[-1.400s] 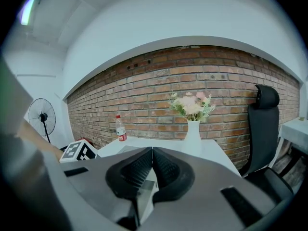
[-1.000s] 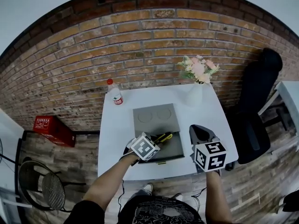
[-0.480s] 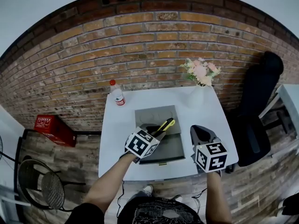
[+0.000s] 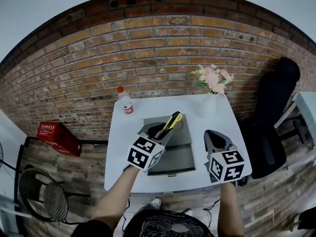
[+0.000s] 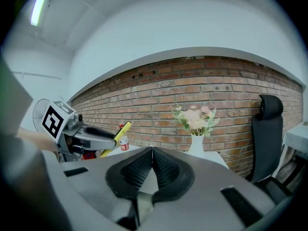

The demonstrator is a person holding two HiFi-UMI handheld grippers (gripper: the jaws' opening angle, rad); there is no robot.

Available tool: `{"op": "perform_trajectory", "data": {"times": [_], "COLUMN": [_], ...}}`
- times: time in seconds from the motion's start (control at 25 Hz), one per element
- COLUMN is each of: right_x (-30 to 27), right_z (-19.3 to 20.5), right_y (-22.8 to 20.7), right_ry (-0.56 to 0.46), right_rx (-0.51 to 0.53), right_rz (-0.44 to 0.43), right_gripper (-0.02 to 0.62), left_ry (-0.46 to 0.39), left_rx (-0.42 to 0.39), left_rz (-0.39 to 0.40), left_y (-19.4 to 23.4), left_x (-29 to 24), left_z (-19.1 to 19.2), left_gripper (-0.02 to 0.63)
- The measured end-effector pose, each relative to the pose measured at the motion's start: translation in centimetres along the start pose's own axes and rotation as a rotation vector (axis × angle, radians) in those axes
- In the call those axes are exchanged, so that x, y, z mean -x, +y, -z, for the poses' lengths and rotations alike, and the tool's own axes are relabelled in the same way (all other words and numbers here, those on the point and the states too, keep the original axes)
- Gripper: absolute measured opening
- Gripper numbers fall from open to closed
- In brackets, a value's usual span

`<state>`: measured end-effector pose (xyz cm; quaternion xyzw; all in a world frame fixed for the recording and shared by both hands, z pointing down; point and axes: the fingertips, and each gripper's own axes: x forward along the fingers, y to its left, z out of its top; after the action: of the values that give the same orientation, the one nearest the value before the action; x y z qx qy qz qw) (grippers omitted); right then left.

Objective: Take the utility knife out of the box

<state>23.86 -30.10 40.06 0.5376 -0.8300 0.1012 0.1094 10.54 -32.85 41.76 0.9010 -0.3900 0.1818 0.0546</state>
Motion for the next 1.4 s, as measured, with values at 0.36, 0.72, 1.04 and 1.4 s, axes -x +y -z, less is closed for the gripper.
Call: {"op": "perform_trajectory", "data": {"times": [0.36,0.72,1.04,1.4], "right_x": [0.5,0.6,0.6,0.7], "right_z": [-2.2,-3.5,-3.8,-3.8], "right_y": [0.1,0.5,1.0,1.1], "right_ry": [-0.055,-0.088,-0.092,-0.089], "right_rx": [0.013,0.018,0.048,0.051], "right_rz": [-0.003,-0.012,-0.019,-0.023], "right_gripper": [0.020,0.019,0.018,0.019], "left_ry": [-0.160,-0.233,-0.221,-0.220], "left_rx": [0.072,0.105,0.138,0.144], "left_rz": [-0.126,-0.263,-0.291,-0.282], "left_y": [2.1,4.6,5.1,4.9], "left_x": [4.0,7.3,8.1,8.0], "left_z": [-2.9,-3.2,-2.0,-1.9], "left_gripper": [0.127,0.127,0.127,0.127]}}
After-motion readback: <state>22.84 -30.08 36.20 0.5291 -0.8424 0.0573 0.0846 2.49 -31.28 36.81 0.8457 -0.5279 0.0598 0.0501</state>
